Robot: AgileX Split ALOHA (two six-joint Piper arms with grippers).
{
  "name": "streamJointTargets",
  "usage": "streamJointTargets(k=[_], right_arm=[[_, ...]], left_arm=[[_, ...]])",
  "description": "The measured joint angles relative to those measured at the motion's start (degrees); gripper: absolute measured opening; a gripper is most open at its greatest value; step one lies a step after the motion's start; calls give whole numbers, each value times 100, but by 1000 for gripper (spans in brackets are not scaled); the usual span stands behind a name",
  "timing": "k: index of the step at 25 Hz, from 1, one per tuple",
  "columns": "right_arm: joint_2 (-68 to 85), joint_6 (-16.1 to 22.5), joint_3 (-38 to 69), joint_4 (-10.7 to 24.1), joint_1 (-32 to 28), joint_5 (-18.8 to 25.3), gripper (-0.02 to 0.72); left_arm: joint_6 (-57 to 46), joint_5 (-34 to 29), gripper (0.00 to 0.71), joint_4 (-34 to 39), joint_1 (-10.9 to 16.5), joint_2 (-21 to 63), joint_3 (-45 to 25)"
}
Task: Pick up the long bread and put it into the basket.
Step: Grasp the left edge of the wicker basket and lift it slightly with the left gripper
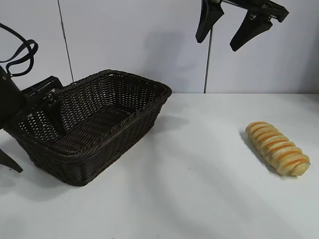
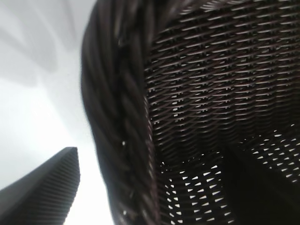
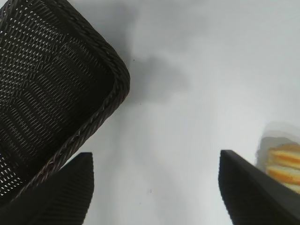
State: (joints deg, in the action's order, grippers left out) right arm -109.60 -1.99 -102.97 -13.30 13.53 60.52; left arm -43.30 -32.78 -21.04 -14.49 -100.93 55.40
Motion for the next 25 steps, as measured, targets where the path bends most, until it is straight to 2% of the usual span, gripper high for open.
streamJointTargets(k=[9, 10, 11, 17, 25], right_arm=[[0, 0, 0, 0, 0, 0, 538], [0, 0, 0, 0, 0, 0, 538], [0, 0, 0, 0, 0, 0, 538], [0, 0, 0, 0, 0, 7, 538], [0, 0, 0, 0, 0, 7, 538]], left_arm=[[0, -22, 281, -11, 0, 0, 0], [0, -22, 281, -11, 0, 0, 0], [0, -26, 237, -11, 0, 0, 0], [-27, 12, 100, -26, 0, 0, 0], [-10, -61, 98, -74, 6, -7, 0]])
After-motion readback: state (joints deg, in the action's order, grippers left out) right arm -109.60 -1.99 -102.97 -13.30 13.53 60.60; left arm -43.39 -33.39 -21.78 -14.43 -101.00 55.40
